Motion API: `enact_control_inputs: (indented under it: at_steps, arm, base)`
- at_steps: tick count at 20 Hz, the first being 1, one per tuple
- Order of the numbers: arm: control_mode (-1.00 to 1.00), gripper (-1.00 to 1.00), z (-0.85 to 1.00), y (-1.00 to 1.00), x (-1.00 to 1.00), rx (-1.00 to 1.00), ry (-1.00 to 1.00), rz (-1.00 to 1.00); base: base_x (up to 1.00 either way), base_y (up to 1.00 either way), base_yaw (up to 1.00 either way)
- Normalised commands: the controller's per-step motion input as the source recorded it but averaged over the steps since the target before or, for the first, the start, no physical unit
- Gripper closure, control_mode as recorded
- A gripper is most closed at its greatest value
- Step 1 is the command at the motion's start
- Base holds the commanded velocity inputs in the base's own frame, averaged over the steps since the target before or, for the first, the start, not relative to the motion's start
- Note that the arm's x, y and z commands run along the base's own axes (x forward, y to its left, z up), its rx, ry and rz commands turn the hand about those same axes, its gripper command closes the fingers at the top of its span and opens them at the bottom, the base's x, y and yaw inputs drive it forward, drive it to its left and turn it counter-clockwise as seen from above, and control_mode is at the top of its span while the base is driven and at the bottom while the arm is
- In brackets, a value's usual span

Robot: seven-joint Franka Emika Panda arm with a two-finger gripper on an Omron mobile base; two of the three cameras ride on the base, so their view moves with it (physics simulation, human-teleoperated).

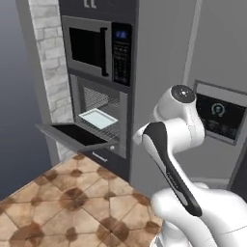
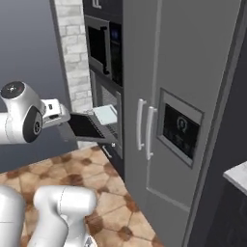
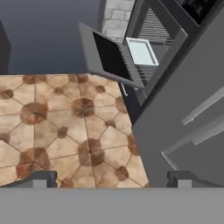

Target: Take the baked cake out of the oven and place it on the plate for cooling. Then close the oven door.

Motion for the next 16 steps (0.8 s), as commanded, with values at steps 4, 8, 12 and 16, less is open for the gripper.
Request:
enact_control_inputs:
  at_steps: [4,8,12,16]
  arm:
    - [1.00,-1.00,0.00,0.00,0.00,0.00,0.00,0.00]
    - [1.00,-1.00,0.00,0.00,0.00,0.00,0.00,0.00]
    - [1.00,-1.00,0.00,0.00,0.00,0.00,0.00,0.00]
    - [1.00,-1.00,0.00,0.00,0.00,0.00,0.00,0.00]
  base:
    - [1.00,0.28,0.04]
    - [1.00,0.07,0.08]
    - [0.98,0.02,0.03]
    - [0.72,0.07,0.00]
